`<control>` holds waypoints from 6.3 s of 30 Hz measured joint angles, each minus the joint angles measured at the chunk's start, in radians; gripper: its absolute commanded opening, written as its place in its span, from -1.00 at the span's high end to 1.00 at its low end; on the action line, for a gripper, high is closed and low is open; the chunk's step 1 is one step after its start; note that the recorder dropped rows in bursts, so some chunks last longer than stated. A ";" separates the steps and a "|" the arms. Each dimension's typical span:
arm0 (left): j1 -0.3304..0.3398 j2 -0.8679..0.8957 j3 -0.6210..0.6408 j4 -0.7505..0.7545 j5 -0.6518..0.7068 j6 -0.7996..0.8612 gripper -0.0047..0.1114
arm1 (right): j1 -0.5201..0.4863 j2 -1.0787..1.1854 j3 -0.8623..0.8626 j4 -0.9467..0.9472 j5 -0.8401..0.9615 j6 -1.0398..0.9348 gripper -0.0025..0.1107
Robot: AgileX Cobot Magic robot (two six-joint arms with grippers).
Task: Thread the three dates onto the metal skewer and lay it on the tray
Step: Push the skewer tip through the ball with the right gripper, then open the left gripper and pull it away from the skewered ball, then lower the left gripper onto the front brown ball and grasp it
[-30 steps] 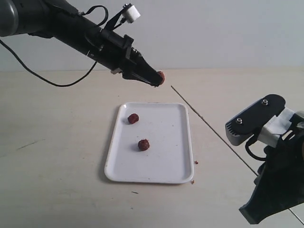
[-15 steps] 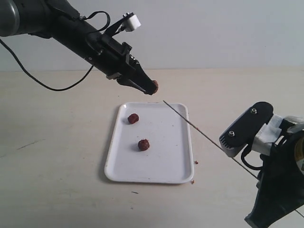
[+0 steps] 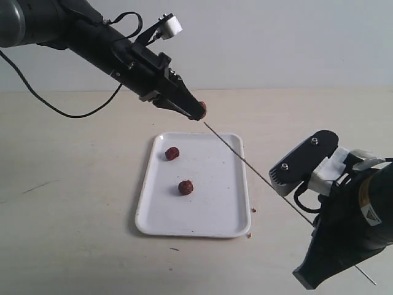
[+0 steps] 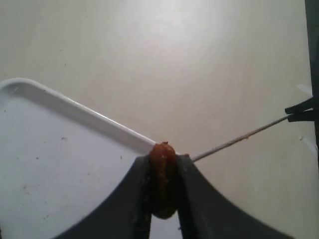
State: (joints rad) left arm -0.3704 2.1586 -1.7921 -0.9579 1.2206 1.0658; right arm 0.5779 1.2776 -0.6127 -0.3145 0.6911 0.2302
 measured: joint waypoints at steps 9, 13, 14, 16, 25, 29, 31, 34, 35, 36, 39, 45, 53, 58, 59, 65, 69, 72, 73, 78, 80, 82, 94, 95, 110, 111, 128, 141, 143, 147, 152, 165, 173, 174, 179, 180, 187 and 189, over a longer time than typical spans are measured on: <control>0.000 0.000 0.000 -0.015 0.000 -0.070 0.60 | 0.000 0.021 0.013 -0.045 -0.066 0.135 0.96; 0.000 0.000 0.000 -0.050 0.000 -0.115 0.60 | -0.003 0.021 0.072 -0.069 -0.068 0.158 0.96; 0.000 0.000 0.000 -0.061 0.000 -0.120 0.60 | -0.011 0.021 0.084 -0.063 -0.077 0.160 0.96; 0.000 0.000 0.000 -0.069 0.000 -0.136 0.60 | -0.038 0.011 0.109 -0.034 -0.130 0.164 0.96; 0.006 0.000 0.000 -0.050 0.000 -0.329 0.60 | -0.121 -0.018 0.184 0.423 -0.345 -0.135 0.96; 0.010 0.000 0.000 -0.060 0.000 -0.375 0.60 | -0.121 -0.018 0.184 0.566 -0.394 -0.219 0.96; 0.010 0.000 0.000 -0.098 0.000 -0.416 0.60 | -0.121 -0.018 0.184 0.596 -0.408 -0.230 0.96; 0.010 0.000 0.000 -0.148 0.000 -0.497 0.60 | -0.121 -0.018 0.184 0.613 -0.405 -0.256 0.96; 0.010 0.000 0.000 -0.160 0.000 -0.517 0.60 | -0.121 -0.018 0.184 0.615 -0.400 -0.264 0.96; 0.010 0.000 0.000 -0.163 0.000 -0.543 0.60 | -0.121 -0.018 0.184 0.620 -0.395 -0.278 0.96; 0.010 0.002 0.000 -0.171 0.000 -0.604 0.60 | -0.121 -0.018 0.184 0.626 -0.378 -0.307 0.96; 0.010 0.029 0.000 -0.218 0.000 -0.674 0.60 | -0.121 -0.018 0.184 0.626 -0.368 -0.359 0.96; 0.010 0.055 0.000 -0.266 0.000 -0.686 0.60 | -0.121 -0.018 0.184 0.629 -0.365 -0.393 0.96; 0.010 0.057 0.000 -0.266 0.000 -0.688 0.60 | -0.121 -0.018 0.184 0.629 -0.376 -0.397 0.96; 0.010 0.057 0.000 -0.266 0.000 -0.688 0.60 | -0.121 -0.018 0.184 0.629 -0.378 -0.397 0.96; 0.010 0.057 0.000 -0.266 0.000 -0.688 0.60 | -0.121 -0.018 0.184 0.629 -0.400 -0.397 0.96; 0.010 0.057 0.000 -0.266 0.000 -0.688 0.60 | -0.121 -0.018 0.184 0.629 -0.408 -0.399 0.96; 0.010 0.057 0.000 -0.266 0.000 -0.688 0.60 | -0.121 -0.018 0.184 0.629 -0.414 -0.399 0.96; 0.010 0.057 0.000 -0.266 0.000 -0.688 0.60 | -0.121 -0.018 0.184 0.629 -0.421 -0.399 0.96; 0.010 0.057 0.000 -0.271 -0.002 -0.688 0.60 | -0.121 -0.009 0.152 0.629 -0.417 -0.403 0.96; 0.010 0.057 0.000 -0.276 -0.012 -0.688 0.60 | -0.121 0.006 0.116 0.629 -0.408 -0.403 0.96; 0.010 0.057 0.000 -0.282 -0.029 -0.690 0.60 | -0.121 0.037 0.059 0.629 -0.396 -0.401 0.96; 0.000 0.057 0.000 -0.266 -0.027 -0.690 0.60 | -0.124 0.180 -0.107 0.634 -0.423 -0.395 0.96; 0.000 0.057 0.000 -0.256 -0.027 -0.690 0.60 | -0.124 0.184 -0.109 0.634 -0.430 -0.395 0.96; 0.000 0.057 0.000 -0.254 -0.010 -0.692 0.53 | -0.124 0.226 -0.171 0.634 -0.479 -0.392 0.96; 0.000 0.057 0.000 -0.254 -0.010 -0.692 0.48 | -0.124 0.226 -0.171 0.634 -0.484 -0.392 0.96; -0.012 0.057 0.000 -0.249 -0.001 -0.692 -0.01 | -0.124 0.226 -0.185 0.634 -0.557 -0.394 0.96; -0.012 -0.012 0.000 -0.225 -0.001 -0.690 -0.01 | -0.215 0.226 -0.185 0.634 -0.538 -0.359 0.96; -0.012 -0.029 0.000 -0.195 -0.001 -0.690 -0.01 | -0.218 0.226 -0.185 0.634 -0.524 -0.357 0.96; 0.012 -0.086 0.000 -0.010 -0.001 -0.690 -0.01 | -0.219 0.146 -0.156 0.631 -0.459 -0.355 0.96; 0.003 -0.107 0.000 0.304 0.000 -0.712 -0.01 | -0.220 0.004 -0.043 0.615 -0.341 -0.355 0.96; -0.042 0.044 -0.002 0.588 0.000 -0.684 -0.01 | -0.220 -0.160 0.070 0.612 -0.277 -0.332 0.96; -0.090 0.050 -0.018 0.640 0.000 -0.351 -0.01 | -0.220 -0.160 0.070 0.612 -0.275 -0.332 0.96; -0.102 0.050 -0.018 0.636 0.000 -0.300 -0.01 | -0.220 -0.160 0.070 0.612 -0.275 -0.332 0.96; -0.165 0.050 -0.018 0.635 0.000 -0.048 -0.01 | -0.220 -0.160 0.070 0.612 -0.275 -0.332 0.96; -0.175 0.050 -0.018 0.635 0.000 -0.022 -0.01 | -0.220 -0.160 0.070 0.612 -0.275 -0.332 0.96; -0.206 0.060 -0.018 0.644 -0.079 0.132 -0.01 | -0.220 -0.160 0.070 0.600 -0.275 -0.332 0.96; -0.206 0.072 -0.018 0.656 -0.090 0.146 -0.01 | -0.220 -0.160 0.070 0.597 -0.275 -0.332 0.96</control>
State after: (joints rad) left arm -0.5759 2.2306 -1.8104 -0.3021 1.1302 1.2122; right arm 0.3582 1.1173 -0.5430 0.2827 0.4162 -0.1023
